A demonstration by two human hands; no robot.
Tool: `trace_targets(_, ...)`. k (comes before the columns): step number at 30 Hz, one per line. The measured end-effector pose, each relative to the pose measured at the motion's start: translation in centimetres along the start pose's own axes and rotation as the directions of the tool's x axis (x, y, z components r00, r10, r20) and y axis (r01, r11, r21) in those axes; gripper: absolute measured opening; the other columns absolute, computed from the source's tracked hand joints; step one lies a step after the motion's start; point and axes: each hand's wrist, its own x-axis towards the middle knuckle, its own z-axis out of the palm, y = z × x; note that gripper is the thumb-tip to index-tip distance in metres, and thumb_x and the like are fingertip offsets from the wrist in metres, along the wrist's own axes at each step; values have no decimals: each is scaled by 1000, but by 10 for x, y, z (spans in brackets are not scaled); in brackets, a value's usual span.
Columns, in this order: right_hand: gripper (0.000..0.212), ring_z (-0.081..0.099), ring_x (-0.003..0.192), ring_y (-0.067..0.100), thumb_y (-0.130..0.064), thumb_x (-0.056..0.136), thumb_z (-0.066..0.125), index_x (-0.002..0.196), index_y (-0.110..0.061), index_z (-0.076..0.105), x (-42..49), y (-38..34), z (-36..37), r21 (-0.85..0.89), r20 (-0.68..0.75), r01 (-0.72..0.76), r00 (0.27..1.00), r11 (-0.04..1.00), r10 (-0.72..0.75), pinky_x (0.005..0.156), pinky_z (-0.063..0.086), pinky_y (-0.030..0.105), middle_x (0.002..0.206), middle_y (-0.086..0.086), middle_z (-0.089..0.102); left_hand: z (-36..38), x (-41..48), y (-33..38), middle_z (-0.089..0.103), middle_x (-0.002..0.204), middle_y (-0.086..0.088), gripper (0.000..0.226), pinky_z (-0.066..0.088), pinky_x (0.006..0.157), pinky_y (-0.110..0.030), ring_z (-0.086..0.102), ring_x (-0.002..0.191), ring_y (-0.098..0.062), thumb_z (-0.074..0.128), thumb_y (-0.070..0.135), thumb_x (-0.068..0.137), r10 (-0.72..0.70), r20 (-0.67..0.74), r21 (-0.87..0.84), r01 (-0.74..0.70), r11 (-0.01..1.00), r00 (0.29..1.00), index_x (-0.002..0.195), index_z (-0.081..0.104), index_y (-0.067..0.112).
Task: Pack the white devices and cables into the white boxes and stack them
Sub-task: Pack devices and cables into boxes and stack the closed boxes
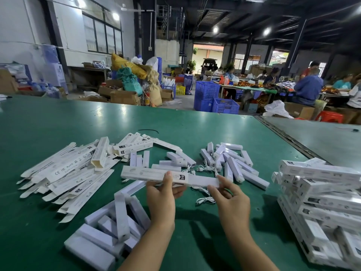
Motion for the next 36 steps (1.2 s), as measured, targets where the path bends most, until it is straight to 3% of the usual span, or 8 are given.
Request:
trace_targets(9, 37, 61, 47, 22, -34, 88, 65, 124, -31, 56, -15, -21, 3, 144, 313, -214, 936, 966, 161, 39, 40, 23, 105, -4, 74, 1, -5, -2, 76, 81, -7, 14, 55, 50, -26, 74, 62, -29, 62, 15, 97, 2, 13, 73, -3, 997, 1000, 108, 55, 12)
trace_targets(15, 66, 61, 47, 25, -72, 70, 41, 134, -53, 40, -19, -24, 8, 205, 651, -505, 710, 839, 268, 44, 41, 23, 112, -23, 70, 3, -17, -4, 76, 90, -10, 15, 54, 51, -24, 74, 66, -31, 67, 21, 93, -44, 135, 150, 24, 988, 990, 104, 62, 12)
trace_targets(18, 64, 61, 46, 25, -76, 77, 34, 134, -49, 42, -13, -25, 0, 301, 707, -561, 674, 772, 214, 47, 48, 27, 127, -5, 66, 2, -15, -1, 76, 84, -9, 19, 55, 51, -26, 73, 61, -30, 65, 26, 95, -101, 164, 154, 76, 985, 981, 106, 62, 11)
trace_targets(21, 46, 55, 42, 22, -63, 94, 34, 124, -36, 54, -3, -21, -8, 220, 433, -359, 869, 907, 238, 42, 42, 23, 103, 6, 74, 0, -7, 2, 77, 79, -3, 15, 54, 48, -24, 73, 58, -26, 62, 27, 97, -109, 76, 131, 98, 987, 991, 106, 60, 14)
trace_targets(24, 23, 64, 67, 15, -40, 97, 55, 107, -23, 66, 7, -6, -15, -327, 113, 46, 994, 944, -9, 57, 45, 15, 86, -4, 71, -4, -1, 4, 75, 73, 4, 11, 50, 44, -22, 72, 56, -23, 60, 25, 98, -60, 1, 113, 60, 992, 998, 105, 59, 16)
trace_targets(26, 29, 60, 98, 11, -44, 94, 58, 113, -24, 67, 9, 7, -16, -659, 261, 217, 964, 720, -52, 83, 46, 19, 107, -6, 64, -5, 0, 4, 75, 74, 7, 9, 51, 44, -22, 72, 55, -22, 60, 25, 99, -42, -13, 124, 44, 991, 999, 104, 58, 18)
trace_targets(29, 45, 43, 121, 16, -57, 92, 52, 125, -29, 64, 7, 19, -7, -794, 422, 362, 907, 488, 14, 103, 36, 28, 126, -6, 53, -5, -1, 2, 75, 73, 10, 10, 51, 44, -23, 72, 55, -23, 60, 25, 98, -42, -14, 150, 44, 988, 999, 103, 58, 18)
trace_targets(36, 45, 43, 120, 20, -60, 90, 54, 118, -30, 69, 5, 20, 1, -794, 478, 438, 878, 421, -11, 102, 30, 24, 127, -3, 58, -5, -1, 1, 75, 86, -6, 13, 51, 44, -24, 72, 55, -24, 62, 26, 98, -70, -34, 177, 75, 981, 997, 102, 58, 14)
